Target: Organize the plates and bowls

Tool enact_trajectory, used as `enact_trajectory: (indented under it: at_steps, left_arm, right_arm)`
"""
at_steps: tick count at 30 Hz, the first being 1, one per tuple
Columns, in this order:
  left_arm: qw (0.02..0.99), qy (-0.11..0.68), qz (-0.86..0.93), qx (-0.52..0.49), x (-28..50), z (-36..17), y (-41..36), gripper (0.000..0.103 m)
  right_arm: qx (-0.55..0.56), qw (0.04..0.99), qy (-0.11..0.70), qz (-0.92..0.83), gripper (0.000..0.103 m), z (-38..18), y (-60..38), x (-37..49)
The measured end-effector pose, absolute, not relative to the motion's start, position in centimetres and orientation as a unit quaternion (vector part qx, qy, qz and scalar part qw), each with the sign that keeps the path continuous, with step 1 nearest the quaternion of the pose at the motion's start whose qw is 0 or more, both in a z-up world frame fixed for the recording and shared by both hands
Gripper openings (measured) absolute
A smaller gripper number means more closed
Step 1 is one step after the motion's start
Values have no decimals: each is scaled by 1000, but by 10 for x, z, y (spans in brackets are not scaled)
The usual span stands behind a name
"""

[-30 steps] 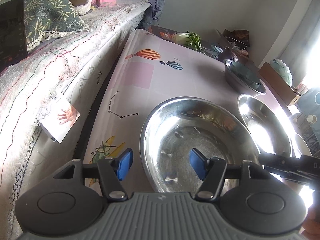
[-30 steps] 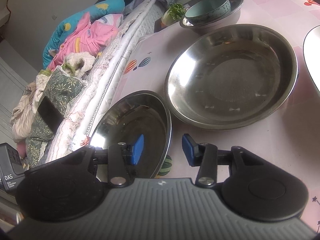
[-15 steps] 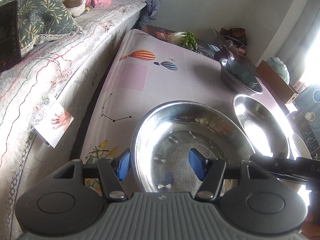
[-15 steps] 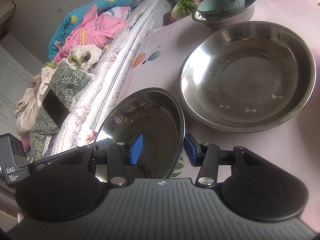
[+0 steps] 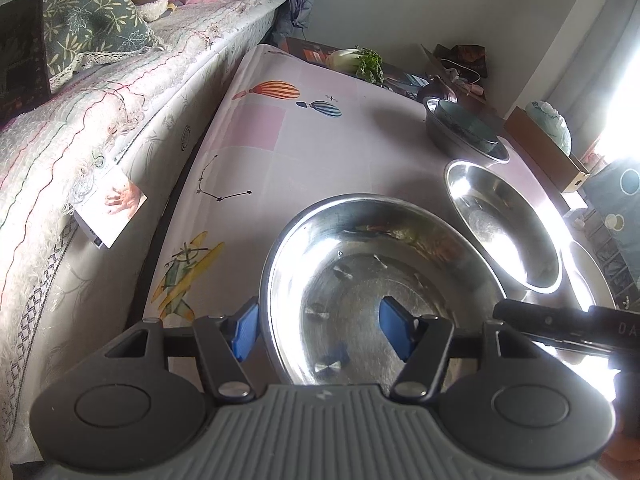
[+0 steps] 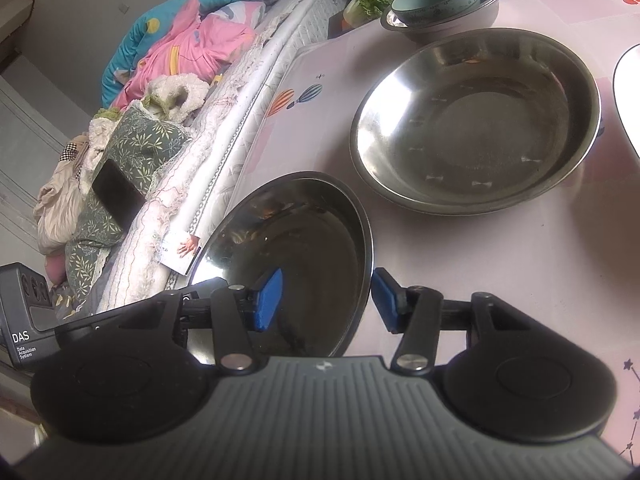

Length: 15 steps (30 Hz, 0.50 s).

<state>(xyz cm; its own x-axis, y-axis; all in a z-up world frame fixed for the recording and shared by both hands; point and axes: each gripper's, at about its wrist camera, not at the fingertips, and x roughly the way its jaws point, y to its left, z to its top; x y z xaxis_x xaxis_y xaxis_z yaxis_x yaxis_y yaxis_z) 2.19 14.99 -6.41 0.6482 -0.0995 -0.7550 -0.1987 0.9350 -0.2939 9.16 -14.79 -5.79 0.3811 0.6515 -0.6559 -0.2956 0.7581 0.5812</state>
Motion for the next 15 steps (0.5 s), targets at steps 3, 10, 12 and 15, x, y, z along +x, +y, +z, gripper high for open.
enact_trajectory:
  at_steps: [3, 10, 12, 15]
  left_arm:
    - [890, 419, 29, -175, 21, -64, 148, 64]
    - [889, 422, 29, -176, 23, -66, 148, 64]
    - [888, 423, 28, -176, 23, -67, 148, 64]
    - [888, 424, 29, -174, 23, -68, 147, 64]
  right_arm:
    - [192, 808, 473, 293, 50, -58, -150, 92]
    - [192, 809, 472, 293, 50, -58, -152, 93]
    - [192, 809, 472, 292, 50, -58, -151, 93]
    - [191, 810, 473, 289, 50, -59, -151, 96]
